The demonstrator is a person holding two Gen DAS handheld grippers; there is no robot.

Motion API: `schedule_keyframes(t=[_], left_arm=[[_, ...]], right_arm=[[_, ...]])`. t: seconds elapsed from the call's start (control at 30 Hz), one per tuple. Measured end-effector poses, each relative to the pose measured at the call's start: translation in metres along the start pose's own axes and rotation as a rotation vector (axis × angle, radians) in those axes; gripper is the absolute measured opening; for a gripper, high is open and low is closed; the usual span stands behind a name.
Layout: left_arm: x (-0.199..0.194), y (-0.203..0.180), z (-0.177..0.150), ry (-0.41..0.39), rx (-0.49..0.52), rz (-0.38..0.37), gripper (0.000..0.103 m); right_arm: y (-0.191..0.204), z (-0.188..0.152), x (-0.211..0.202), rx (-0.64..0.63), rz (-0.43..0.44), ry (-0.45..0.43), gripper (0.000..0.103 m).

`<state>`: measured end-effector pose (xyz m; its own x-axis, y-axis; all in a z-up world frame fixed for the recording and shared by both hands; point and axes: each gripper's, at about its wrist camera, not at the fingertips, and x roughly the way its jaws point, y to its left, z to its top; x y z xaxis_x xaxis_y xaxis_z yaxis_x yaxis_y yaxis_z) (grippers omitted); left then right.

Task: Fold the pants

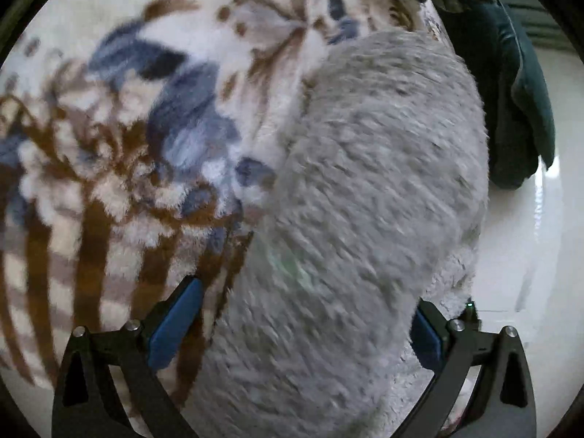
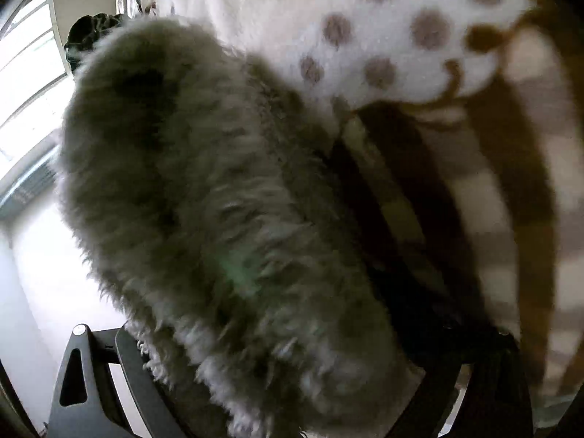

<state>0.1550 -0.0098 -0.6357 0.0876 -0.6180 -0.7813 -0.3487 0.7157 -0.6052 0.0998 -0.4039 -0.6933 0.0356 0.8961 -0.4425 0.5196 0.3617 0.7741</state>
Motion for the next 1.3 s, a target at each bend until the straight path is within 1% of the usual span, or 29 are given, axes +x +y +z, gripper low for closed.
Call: schedule_keyframes(t=[0.03, 0.07, 0.1, 0.13, 0.17, 0.2, 0.27, 0.33, 0.37, 0.4, 0.47, 0.5, 0.53, 0.6, 0.7, 0.77, 0.8, 0.87, 0.9, 0.93, 1.0, 1.03, 1.07, 1.1, 1.17, 1.2, 1.23, 1.3], left_arm=[[0.000, 0.001, 0.001, 0.000, 0.004, -0.015, 0.091], [-0.003, 0.000, 0.001, -0.013, 0.016, -0.040, 0.079], [-0.005, -0.004, 0.001, -0.015, 0.038, -0.093, 0.057], [-0.008, -0.008, 0.000, -0.016, 0.058, -0.094, 0.051], [-0.012, -0.012, -0.001, -0.020, 0.079, -0.100, 0.048], [-0.017, -0.012, -0.002, -0.023, 0.080, -0.122, 0.044], [-0.029, -0.010, -0.003, -0.023, 0.043, -0.187, 0.042], [-0.041, -0.010, -0.005, -0.024, 0.026, -0.228, 0.038], [-0.051, -0.016, -0.005, -0.021, 0.024, -0.263, 0.038], [-0.061, -0.023, -0.005, -0.027, 0.034, -0.273, 0.038], [-0.081, -0.040, -0.002, -0.041, 0.065, -0.274, 0.038], [-0.100, -0.053, 0.004, -0.056, 0.088, -0.282, 0.038], [-0.113, -0.058, 0.009, -0.065, 0.094, -0.286, 0.038], [-0.147, -0.081, 0.026, -0.092, 0.127, -0.292, 0.038], [-0.194, -0.115, 0.052, -0.143, 0.179, -0.286, 0.038], [-0.222, -0.140, 0.070, -0.176, 0.201, -0.283, 0.038], [-0.235, -0.144, 0.079, -0.189, 0.204, -0.284, 0.038], [-0.259, -0.163, 0.105, -0.216, 0.209, -0.281, 0.038], [-0.271, -0.177, 0.125, -0.233, 0.207, -0.278, 0.038], [-0.278, -0.183, 0.136, -0.241, 0.208, -0.277, 0.038], [-0.291, -0.205, 0.180, -0.269, 0.214, -0.266, 0.038], [-0.299, -0.203, 0.195, -0.276, 0.216, -0.261, 0.038], [-0.303, -0.208, 0.210, -0.283, 0.214, -0.256, 0.038], [-0.307, -0.217, 0.238, -0.294, 0.207, -0.249, 0.038], [-0.307, -0.225, 0.279, -0.302, 0.207, -0.239, 0.038], [-0.304, -0.230, 0.309, -0.302, 0.207, -0.233, 0.038], [-0.296, -0.231, 0.326, -0.302, 0.210, -0.225, 0.038], [-0.286, -0.233, 0.376, -0.296, 0.207, -0.204, 0.038]], right_arm=[[0.000, 0.000, 0.001, -0.006, 0.004, -0.014, 0.098], [0.001, -0.001, 0.000, -0.011, 0.009, -0.028, 0.089], [0.006, 0.000, 0.002, -0.017, 0.014, -0.044, 0.071], [0.009, -0.002, -0.001, -0.020, 0.014, -0.059, 0.066], [0.013, -0.005, -0.004, -0.022, 0.010, -0.073, 0.060], [0.019, -0.008, -0.008, -0.029, 0.009, -0.093, 0.055], [0.030, -0.015, -0.012, -0.037, 0.011, -0.113, 0.051], [0.041, -0.024, -0.016, -0.035, 0.016, -0.129, 0.050], [0.051, -0.029, -0.015, -0.041, 0.020, -0.133, 0.049], [0.060, -0.032, -0.016, -0.045, 0.018, -0.139, 0.049], [0.084, -0.046, -0.019, -0.065, 0.029, -0.142, 0.048], [0.096, -0.052, -0.021, -0.077, 0.024, -0.147, 0.048], [0.112, -0.056, -0.022, -0.093, 0.029, -0.151, 0.048], [0.143, -0.063, -0.030, -0.112, 0.049, -0.166, 0.048], [0.200, -0.069, -0.039, -0.171, 0.083, -0.189, 0.048], [0.241, -0.066, -0.042, -0.212, 0.110, -0.202, 0.048], [0.259, -0.065, -0.041, -0.230, 0.115, -0.206, 0.048], [0.302, -0.052, -0.044, -0.269, 0.129, -0.216, 0.048], [0.322, -0.041, -0.045, -0.279, 0.135, -0.221, 0.048], [0.347, -0.029, -0.046, -0.299, 0.144, -0.224, 0.048], [0.389, -0.006, -0.035, -0.326, 0.145, -0.234, 0.048], [0.410, 0.011, -0.032, -0.339, 0.155, -0.231, 0.048], [0.424, 0.023, -0.029, -0.348, 0.160, -0.229, 0.048], [0.443, 0.041, -0.020, -0.355, 0.159, -0.231, 0.048], [0.476, 0.084, -0.010, -0.364, 0.162, -0.224, 0.048], [0.488, 0.103, -0.003, -0.367, 0.157, -0.226, 0.048], [0.501, 0.124, 0.002, -0.368, 0.151, -0.228, 0.048], [0.521, 0.168, 0.014, -0.358, 0.149, -0.226, 0.048]])
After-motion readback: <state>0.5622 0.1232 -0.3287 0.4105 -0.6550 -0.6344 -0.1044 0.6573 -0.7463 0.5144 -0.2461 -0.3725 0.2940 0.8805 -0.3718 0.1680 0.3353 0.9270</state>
